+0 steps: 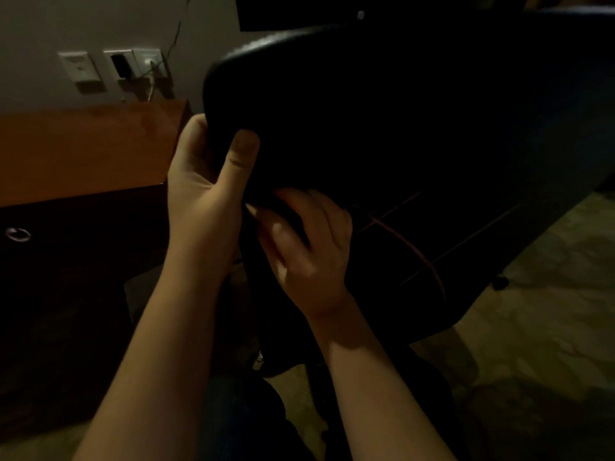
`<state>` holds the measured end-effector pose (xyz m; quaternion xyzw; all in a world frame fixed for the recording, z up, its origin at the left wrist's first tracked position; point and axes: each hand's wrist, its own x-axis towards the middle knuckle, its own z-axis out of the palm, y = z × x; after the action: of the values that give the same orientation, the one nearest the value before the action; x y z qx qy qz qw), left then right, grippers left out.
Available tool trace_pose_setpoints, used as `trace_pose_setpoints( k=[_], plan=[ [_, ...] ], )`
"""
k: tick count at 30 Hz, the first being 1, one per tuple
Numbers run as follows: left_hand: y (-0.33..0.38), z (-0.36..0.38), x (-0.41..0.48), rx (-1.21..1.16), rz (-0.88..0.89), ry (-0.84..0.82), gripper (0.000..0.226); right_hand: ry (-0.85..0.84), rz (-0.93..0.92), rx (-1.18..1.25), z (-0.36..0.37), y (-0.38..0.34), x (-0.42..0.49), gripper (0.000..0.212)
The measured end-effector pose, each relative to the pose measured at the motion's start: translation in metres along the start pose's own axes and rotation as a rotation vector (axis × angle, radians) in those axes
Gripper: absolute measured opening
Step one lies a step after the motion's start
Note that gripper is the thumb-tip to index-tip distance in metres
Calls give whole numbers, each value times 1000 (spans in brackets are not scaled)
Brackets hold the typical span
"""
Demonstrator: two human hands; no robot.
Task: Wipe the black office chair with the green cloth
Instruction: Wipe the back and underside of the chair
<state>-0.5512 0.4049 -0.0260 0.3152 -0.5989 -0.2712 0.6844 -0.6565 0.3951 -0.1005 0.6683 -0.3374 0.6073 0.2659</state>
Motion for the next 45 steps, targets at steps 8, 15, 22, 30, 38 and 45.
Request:
trace_pose_setpoints(
  k=[8, 15, 22, 30, 38, 45],
  plan=[
    [-6, -18, 1, 22, 37, -15, 16, 327, 235, -74, -35, 48, 26, 16],
    [-10, -20, -3, 25, 33, 15, 11, 470, 405, -1, -38, 48, 35, 19],
    [-6, -17, -6, 19, 9, 40, 15, 420, 318, 60, -22, 32, 23, 15],
    [-15, -25, -2, -1, 10, 77, 21, 30, 162, 147, 12, -3, -17, 19],
    [-22, -35, 3, 60, 17, 100, 32, -73, 81, 96, 25, -8, -25, 19],
    [-27, -28, 14, 206, 96, 60, 26, -43, 75, 36, 20, 0, -20, 16]
  ],
)
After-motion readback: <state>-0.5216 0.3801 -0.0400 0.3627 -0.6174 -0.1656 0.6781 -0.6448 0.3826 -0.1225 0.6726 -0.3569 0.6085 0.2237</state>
